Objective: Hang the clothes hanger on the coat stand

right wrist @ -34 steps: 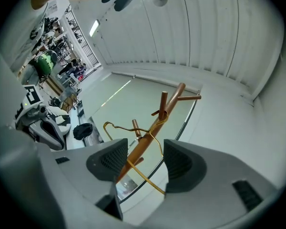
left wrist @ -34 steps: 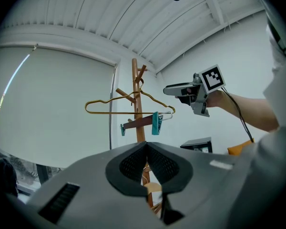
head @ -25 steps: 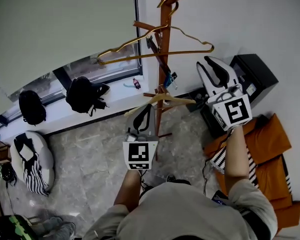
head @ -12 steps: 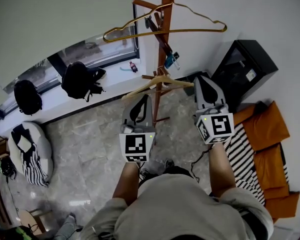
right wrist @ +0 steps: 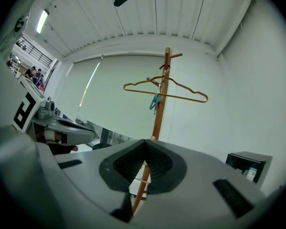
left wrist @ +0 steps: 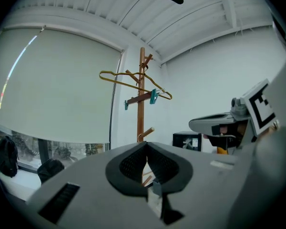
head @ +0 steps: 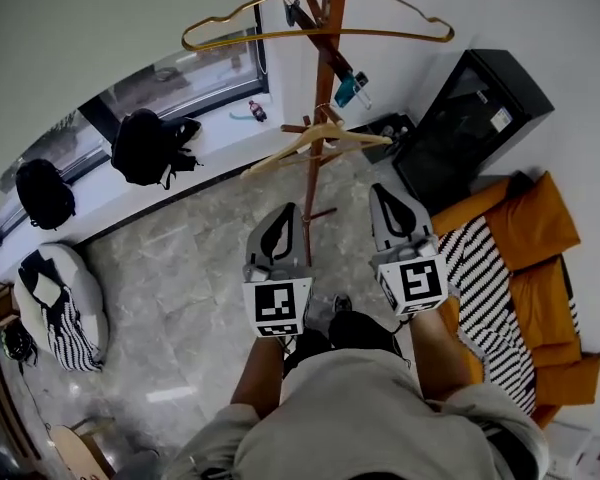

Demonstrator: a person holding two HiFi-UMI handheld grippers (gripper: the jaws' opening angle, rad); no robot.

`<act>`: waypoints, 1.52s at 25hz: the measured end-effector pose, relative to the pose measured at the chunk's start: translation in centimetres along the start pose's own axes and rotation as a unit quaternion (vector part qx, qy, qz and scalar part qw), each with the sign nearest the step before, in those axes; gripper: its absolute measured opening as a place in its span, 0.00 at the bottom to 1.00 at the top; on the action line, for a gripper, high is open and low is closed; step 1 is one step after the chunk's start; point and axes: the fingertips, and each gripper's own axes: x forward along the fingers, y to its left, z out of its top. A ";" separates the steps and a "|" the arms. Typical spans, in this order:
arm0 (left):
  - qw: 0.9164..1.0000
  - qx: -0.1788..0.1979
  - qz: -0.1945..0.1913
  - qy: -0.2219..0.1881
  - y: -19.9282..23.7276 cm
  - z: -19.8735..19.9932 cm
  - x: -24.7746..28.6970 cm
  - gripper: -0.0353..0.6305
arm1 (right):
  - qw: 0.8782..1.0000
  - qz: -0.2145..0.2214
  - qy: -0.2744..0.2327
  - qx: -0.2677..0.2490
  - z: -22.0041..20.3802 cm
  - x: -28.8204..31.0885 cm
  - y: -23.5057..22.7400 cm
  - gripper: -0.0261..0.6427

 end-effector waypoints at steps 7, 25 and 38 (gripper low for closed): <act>1.000 -0.005 -0.009 0.015 -3.2 -1.4 -1.6 0.07 | 1.000 0.006 -0.003 0.011 -0.4 -2.9 0.3 0.05; 0.998 0.028 0.060 0.007 -21.9 -1.0 -8.2 0.07 | 0.994 0.077 -0.065 0.043 -0.4 -19.5 -5.6 0.05; 0.994 0.003 0.107 0.011 -28.5 -0.5 -14.2 0.07 | 0.989 0.111 -0.074 0.057 -0.9 -28.1 -6.7 0.05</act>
